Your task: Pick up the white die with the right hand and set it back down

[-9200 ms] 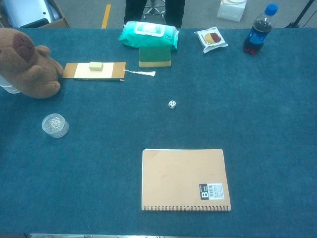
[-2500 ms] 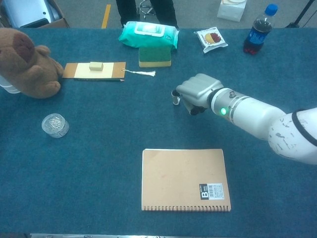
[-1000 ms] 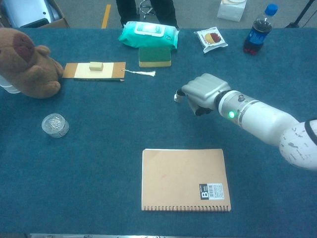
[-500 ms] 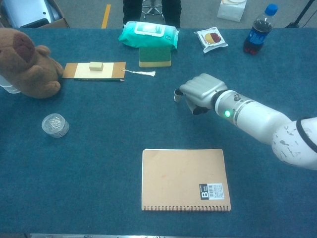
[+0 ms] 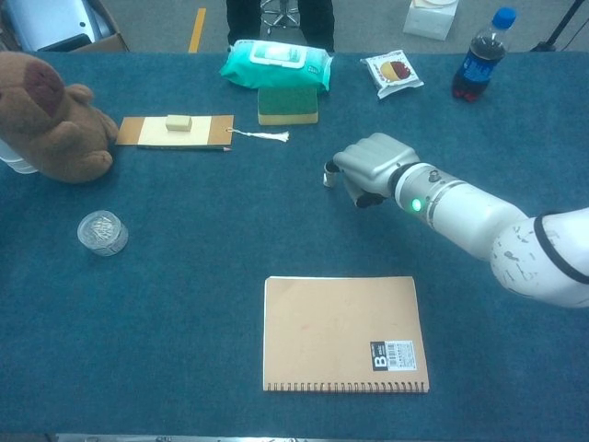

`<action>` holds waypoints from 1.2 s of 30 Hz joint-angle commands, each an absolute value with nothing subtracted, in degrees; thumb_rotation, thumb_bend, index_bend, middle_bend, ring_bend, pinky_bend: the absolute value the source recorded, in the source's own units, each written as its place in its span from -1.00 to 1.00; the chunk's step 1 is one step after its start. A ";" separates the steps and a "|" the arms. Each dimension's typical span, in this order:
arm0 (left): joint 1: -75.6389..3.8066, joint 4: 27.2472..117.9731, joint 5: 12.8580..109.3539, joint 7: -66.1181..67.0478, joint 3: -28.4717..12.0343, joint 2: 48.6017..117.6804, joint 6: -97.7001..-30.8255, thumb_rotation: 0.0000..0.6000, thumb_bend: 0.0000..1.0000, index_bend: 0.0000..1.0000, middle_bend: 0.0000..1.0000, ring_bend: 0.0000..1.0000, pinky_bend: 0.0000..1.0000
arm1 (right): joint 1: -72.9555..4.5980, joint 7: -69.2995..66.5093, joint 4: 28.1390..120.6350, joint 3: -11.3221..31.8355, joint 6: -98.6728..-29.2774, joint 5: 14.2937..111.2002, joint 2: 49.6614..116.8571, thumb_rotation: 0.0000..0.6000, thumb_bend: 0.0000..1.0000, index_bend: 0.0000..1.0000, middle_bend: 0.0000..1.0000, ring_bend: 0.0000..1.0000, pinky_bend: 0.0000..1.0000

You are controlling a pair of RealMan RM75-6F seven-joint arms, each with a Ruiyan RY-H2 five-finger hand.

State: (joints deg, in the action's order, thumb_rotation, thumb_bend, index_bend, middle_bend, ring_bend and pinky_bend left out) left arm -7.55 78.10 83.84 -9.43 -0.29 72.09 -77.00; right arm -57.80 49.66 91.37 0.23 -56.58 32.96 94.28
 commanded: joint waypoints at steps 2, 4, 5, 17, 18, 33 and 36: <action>-7.50 77.99 83.83 -9.54 -0.23 72.16 -76.97 1.00 -0.69 -0.59 -0.52 -0.66 -0.19 | -57.65 49.29 90.89 0.52 -56.71 33.39 94.62 1.00 1.00 -0.47 1.00 0.94 1.00; -7.55 77.94 83.80 -9.59 -0.27 72.18 -76.90 1.00 -0.69 -0.59 -0.52 -0.66 -0.19 | -57.54 49.09 90.50 0.69 -56.88 33.74 94.88 1.00 1.00 -0.49 1.00 0.94 1.00; -7.55 77.93 83.81 -9.62 -0.26 72.18 -76.88 1.00 -0.69 -0.59 -0.52 -0.66 -0.19 | -57.48 49.02 90.33 0.75 -56.96 33.87 94.99 1.00 1.00 -0.50 1.00 0.94 1.00; -7.50 77.68 83.76 -10.10 -0.21 72.24 -76.73 1.00 -0.69 -0.59 -0.52 -0.66 -0.19 | -56.82 49.12 88.29 1.56 -58.12 34.41 96.28 1.00 1.00 -0.56 1.00 0.94 1.00; -7.51 77.67 83.75 -10.12 -0.21 72.25 -76.71 1.00 -0.69 -0.59 -0.52 -0.66 -0.19 | -56.74 49.11 88.18 1.64 -58.14 34.35 96.36 1.00 1.00 -0.56 1.00 0.94 1.00; -7.51 77.12 83.73 -10.65 -0.11 72.61 -76.41 1.00 -0.69 -0.59 -0.51 -0.65 -0.19 | -56.19 49.46 86.64 2.76 -57.90 33.57 97.08 1.00 1.00 -0.61 1.00 0.94 1.00; -7.51 76.97 83.76 -10.78 -0.12 72.70 -76.43 1.00 -0.69 -0.59 -0.51 -0.65 -0.19 | -55.68 48.60 87.82 2.82 -58.29 34.97 96.41 1.00 1.00 -0.61 1.00 0.94 1.00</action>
